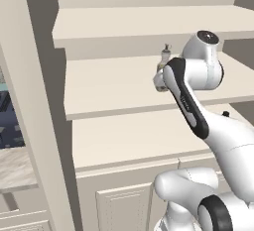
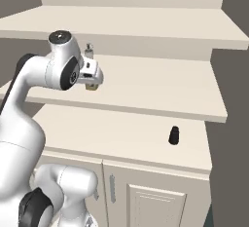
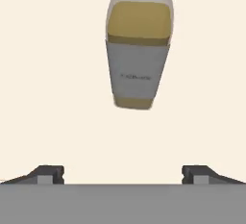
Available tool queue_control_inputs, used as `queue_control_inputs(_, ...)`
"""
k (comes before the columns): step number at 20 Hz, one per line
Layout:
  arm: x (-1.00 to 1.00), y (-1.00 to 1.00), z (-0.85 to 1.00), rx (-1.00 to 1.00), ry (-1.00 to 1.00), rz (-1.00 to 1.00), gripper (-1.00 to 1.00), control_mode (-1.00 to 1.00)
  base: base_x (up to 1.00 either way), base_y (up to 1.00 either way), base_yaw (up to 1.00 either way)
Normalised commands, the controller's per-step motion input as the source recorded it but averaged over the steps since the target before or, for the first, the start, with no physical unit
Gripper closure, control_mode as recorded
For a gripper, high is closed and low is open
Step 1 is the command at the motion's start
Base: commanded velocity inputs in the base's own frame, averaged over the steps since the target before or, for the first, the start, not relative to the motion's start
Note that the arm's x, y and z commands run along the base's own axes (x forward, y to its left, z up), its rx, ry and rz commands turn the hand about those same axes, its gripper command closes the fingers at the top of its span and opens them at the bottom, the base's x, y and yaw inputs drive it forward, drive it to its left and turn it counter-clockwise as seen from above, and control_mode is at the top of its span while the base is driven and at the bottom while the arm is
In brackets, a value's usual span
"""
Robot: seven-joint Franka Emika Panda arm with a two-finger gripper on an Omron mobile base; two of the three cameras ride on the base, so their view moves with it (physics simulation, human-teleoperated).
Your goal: Retrieve the bottle and the shaker from the cabinet and place them next to the mixing bowl on the counter. Then add garlic from the fridge to the mixing bowl.
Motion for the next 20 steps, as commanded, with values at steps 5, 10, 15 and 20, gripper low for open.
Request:
queue_control_inputs(5, 0.0, 0.0, 0.36, 0.0, -0.25, -0.07, -1.0, -1.0, 0.0, 0.0, 0.0)
queue_control_inputs(10, 0.11, -0.04, 0.32, 0.0, -0.17, -0.12, -1.0, -1.0, 0.0, 0.0, 0.0)
queue_control_inputs(15, 0.31, -0.02, 0.06, 0.0, -0.01, -0.09, -1.0, -1.0, 0.0, 0.0, 0.0)
queue_control_inputs(20, 0.06, 0.0, 0.0, 0.0, 0.0, 0.0, -1.0, -1.0, 0.0, 0.0, 0.0)
